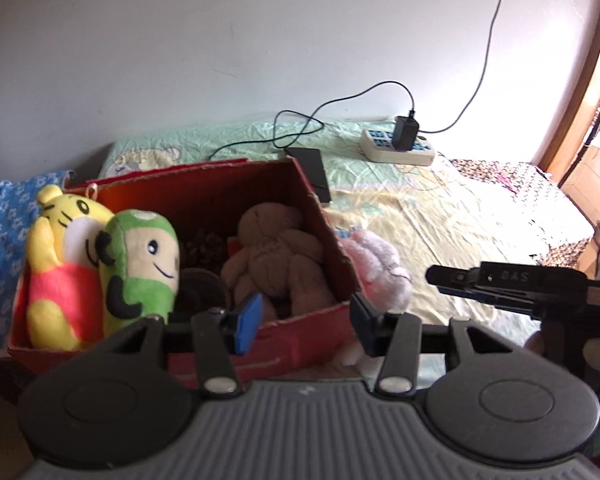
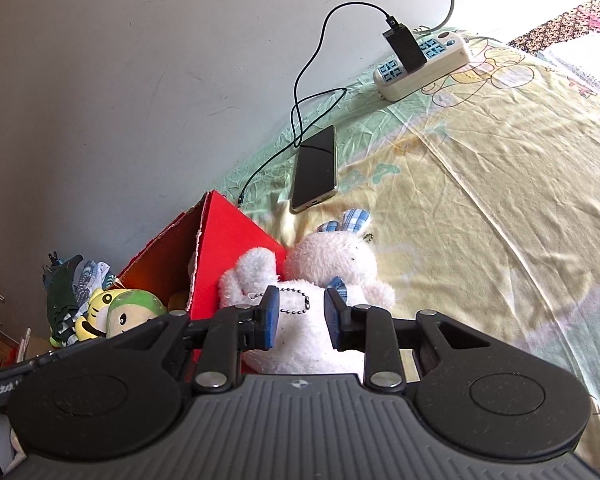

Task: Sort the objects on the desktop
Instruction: 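Move the right gripper to a white plaid-eared bunny plush and grasp it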

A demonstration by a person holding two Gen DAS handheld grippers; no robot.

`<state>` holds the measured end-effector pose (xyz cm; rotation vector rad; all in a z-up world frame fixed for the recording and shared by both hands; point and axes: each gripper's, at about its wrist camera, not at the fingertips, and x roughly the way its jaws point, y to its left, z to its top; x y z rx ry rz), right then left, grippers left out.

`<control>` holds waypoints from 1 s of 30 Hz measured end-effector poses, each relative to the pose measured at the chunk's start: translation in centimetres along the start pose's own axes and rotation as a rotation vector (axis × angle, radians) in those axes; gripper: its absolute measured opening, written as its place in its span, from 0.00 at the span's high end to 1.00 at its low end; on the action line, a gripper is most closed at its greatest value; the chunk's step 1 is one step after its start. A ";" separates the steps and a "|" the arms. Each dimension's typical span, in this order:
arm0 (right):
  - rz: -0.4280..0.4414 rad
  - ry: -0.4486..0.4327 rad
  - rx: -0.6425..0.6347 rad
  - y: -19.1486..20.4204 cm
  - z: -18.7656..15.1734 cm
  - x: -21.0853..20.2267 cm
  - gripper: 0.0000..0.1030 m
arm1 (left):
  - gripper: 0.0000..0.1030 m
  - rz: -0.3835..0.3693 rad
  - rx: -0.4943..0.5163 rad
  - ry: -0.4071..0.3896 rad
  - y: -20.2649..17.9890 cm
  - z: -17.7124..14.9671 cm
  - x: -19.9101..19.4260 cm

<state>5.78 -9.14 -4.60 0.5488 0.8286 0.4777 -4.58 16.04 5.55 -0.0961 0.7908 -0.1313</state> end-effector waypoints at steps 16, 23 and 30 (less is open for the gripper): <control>0.179 0.143 -0.065 -0.5 4.2 2.2 0.59 | 0.43 -0.033 -0.038 0.187 -6.6 -4.6 8.4; 0.188 0.223 -0.206 0.8 4.0 5.3 0.55 | 0.43 0.034 -0.081 0.190 -7.3 -4.7 11.4; 0.157 0.212 -0.186 -3.6 4.7 4.5 0.53 | 0.38 0.043 -0.072 0.178 -9.5 -4.5 12.3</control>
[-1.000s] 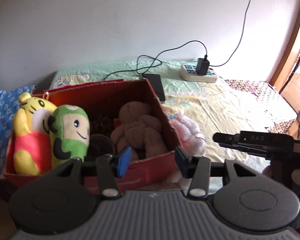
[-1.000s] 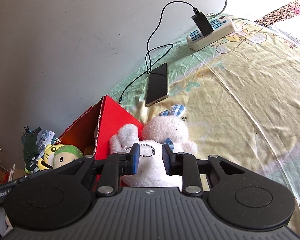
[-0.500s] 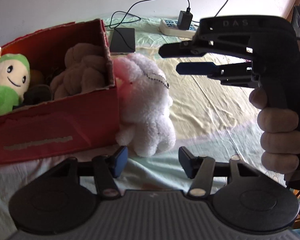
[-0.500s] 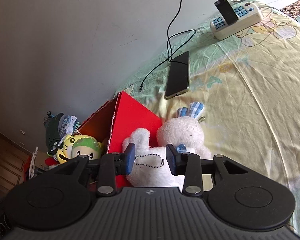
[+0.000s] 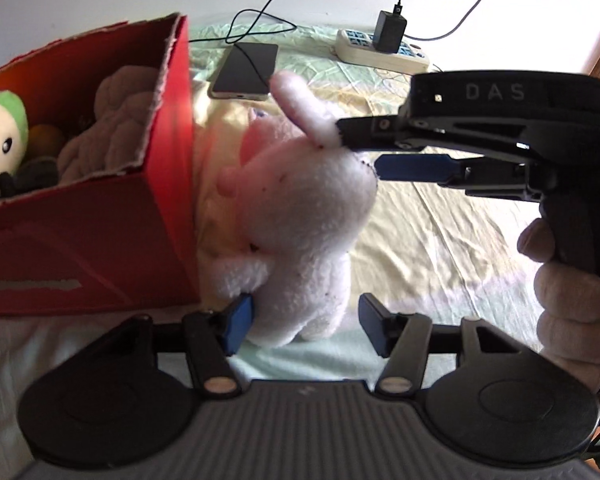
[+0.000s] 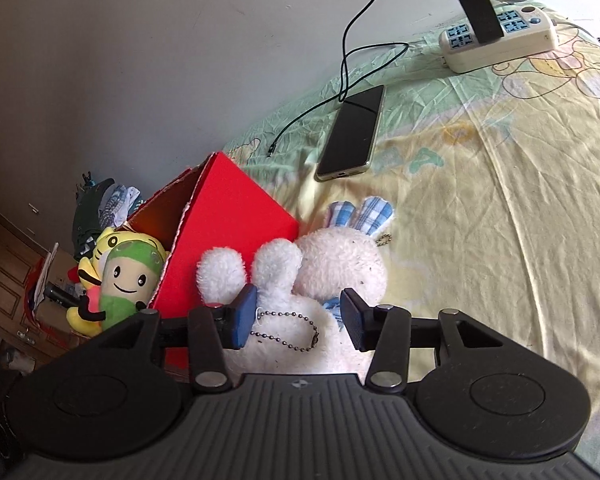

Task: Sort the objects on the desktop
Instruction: 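Move the right gripper to a white plaid-eared bunny plush and grasp it, then lift the white bunny with the right gripper and carry it over the box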

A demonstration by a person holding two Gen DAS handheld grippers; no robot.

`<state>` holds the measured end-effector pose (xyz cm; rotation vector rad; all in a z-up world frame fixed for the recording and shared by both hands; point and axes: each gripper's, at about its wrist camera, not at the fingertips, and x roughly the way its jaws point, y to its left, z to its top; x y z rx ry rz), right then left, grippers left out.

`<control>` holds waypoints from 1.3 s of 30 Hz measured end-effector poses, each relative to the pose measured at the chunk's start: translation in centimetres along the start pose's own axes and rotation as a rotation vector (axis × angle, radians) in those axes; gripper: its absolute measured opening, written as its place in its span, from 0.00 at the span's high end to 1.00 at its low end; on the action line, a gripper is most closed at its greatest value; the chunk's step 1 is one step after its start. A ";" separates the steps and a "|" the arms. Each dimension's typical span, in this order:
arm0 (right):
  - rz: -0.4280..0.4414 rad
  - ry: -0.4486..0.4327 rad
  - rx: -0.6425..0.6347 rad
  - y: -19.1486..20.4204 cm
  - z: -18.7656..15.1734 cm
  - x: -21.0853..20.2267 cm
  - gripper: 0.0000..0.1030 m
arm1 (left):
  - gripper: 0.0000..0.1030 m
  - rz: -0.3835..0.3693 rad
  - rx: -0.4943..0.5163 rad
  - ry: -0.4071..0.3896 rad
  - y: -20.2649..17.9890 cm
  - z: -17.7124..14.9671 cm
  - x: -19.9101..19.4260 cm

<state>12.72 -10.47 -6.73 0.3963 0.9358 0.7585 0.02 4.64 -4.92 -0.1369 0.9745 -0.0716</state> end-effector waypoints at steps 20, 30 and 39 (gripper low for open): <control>-0.078 -0.062 0.283 -12.3 -0.8 -8.0 0.61 | 0.33 -0.178 0.232 -0.009 -10.8 0.7 -1.2; 0.049 0.033 0.295 -11.9 -2.0 -7.9 0.53 | 0.29 -0.086 0.097 0.011 -7.1 3.6 2.0; 0.115 0.094 0.385 -11.4 -2.0 -5.2 0.39 | 0.37 -0.112 0.074 0.056 -8.2 3.4 4.8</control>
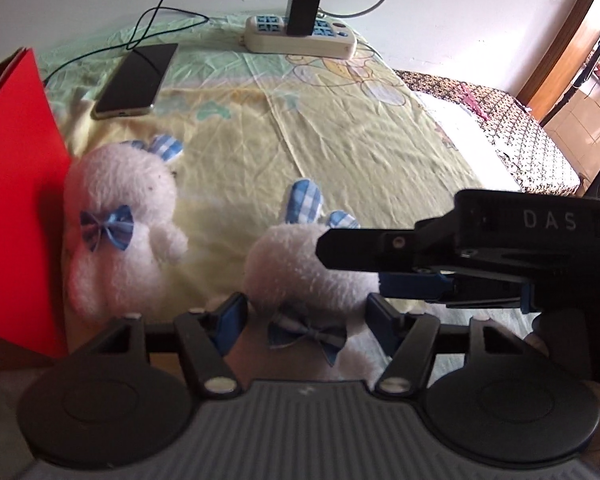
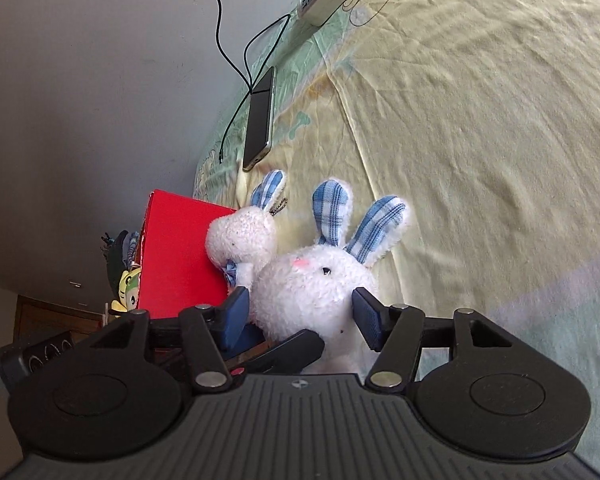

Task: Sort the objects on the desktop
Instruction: 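Lift the white bunny with the right gripper and carry it over the box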

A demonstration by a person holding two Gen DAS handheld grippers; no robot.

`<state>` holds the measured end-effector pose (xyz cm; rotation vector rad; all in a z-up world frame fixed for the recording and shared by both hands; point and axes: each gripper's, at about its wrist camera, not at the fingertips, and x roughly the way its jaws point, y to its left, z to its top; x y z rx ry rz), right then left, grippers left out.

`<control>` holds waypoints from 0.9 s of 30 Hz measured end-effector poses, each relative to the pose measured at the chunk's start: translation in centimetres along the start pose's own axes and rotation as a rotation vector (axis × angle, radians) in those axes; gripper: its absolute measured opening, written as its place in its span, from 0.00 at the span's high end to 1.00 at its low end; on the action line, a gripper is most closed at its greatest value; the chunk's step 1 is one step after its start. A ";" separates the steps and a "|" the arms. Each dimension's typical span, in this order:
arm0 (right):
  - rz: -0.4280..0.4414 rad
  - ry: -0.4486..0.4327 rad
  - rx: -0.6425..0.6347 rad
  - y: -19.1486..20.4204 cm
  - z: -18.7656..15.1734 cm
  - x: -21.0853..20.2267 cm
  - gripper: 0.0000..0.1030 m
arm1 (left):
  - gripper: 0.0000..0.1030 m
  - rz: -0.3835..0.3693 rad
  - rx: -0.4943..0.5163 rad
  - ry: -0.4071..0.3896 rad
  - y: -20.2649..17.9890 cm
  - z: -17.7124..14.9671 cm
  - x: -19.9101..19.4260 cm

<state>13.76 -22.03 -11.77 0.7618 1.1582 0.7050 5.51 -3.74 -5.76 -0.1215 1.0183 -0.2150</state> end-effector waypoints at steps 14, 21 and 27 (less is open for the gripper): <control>-0.024 -0.012 0.020 -0.9 -0.2 -0.5 0.43 | 0.43 0.013 0.061 -0.055 -3.2 -1.0 -1.5; 0.022 -0.122 -0.016 1.3 -1.0 -4.3 0.44 | 0.43 -0.013 0.119 -0.211 -4.4 0.1 -6.8; 0.063 -0.256 -0.186 8.2 -0.7 -5.8 0.44 | 0.43 0.012 0.136 -0.363 -1.4 2.2 -12.5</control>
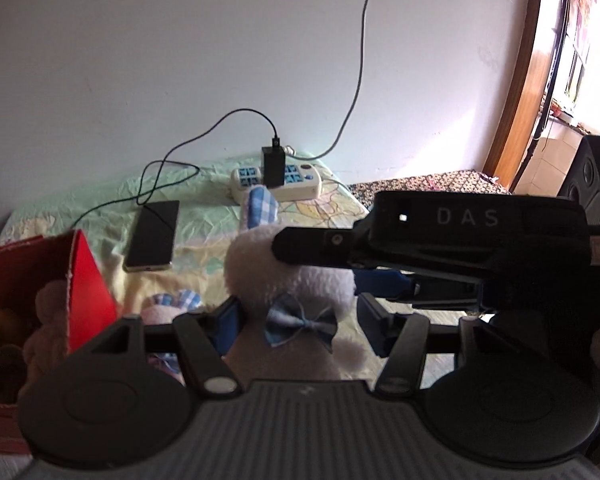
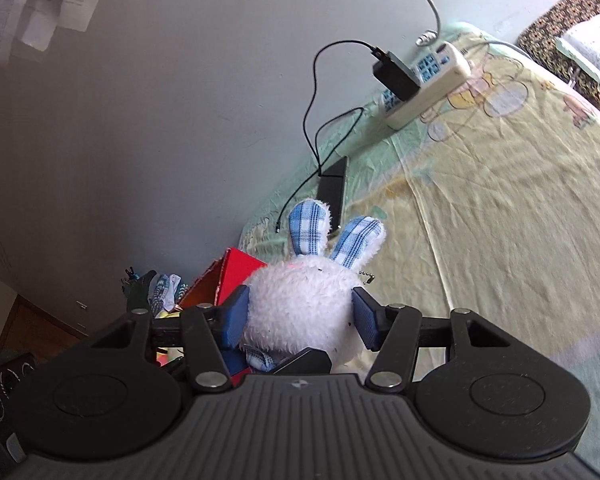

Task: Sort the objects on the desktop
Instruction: 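Lift the white bunny with the right gripper and carry it over the box, then lower the white bunny into the box beside the green plush and release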

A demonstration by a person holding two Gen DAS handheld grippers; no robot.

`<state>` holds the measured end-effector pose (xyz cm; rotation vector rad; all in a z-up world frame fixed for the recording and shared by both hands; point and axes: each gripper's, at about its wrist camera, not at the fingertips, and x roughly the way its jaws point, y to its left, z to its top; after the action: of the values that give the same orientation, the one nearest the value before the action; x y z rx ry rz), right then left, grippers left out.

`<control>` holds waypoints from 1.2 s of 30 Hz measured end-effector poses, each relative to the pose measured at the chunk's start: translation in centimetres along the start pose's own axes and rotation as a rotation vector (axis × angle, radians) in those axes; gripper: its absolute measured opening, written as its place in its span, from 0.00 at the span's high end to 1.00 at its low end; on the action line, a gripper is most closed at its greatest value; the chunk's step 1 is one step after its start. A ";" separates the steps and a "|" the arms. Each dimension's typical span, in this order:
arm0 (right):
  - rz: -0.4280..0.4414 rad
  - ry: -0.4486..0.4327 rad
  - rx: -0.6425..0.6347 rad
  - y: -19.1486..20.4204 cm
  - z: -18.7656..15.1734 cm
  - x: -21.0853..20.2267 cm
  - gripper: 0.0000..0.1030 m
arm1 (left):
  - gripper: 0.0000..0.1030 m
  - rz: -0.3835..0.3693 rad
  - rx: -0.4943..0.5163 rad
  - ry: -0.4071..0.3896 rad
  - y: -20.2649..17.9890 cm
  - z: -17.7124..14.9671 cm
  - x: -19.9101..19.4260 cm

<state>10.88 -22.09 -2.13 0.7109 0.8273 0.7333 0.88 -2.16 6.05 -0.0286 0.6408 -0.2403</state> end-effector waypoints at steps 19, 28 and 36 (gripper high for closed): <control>0.099 0.164 -0.215 15.8 -4.5 17.6 0.43 | 0.43 0.186 -0.128 0.027 20.7 -2.0 -4.6; -0.042 0.224 -0.250 16.8 -5.9 22.6 0.45 | 0.42 0.177 -0.159 0.087 24.4 -3.9 -2.4; -0.090 0.229 -0.325 17.3 -7.5 24.6 0.47 | 0.40 0.233 -0.138 0.113 25.3 -5.1 -1.5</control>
<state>11.27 8.91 -1.59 0.2996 0.9141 0.8538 2.07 23.00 0.36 -0.0727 0.7658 0.0276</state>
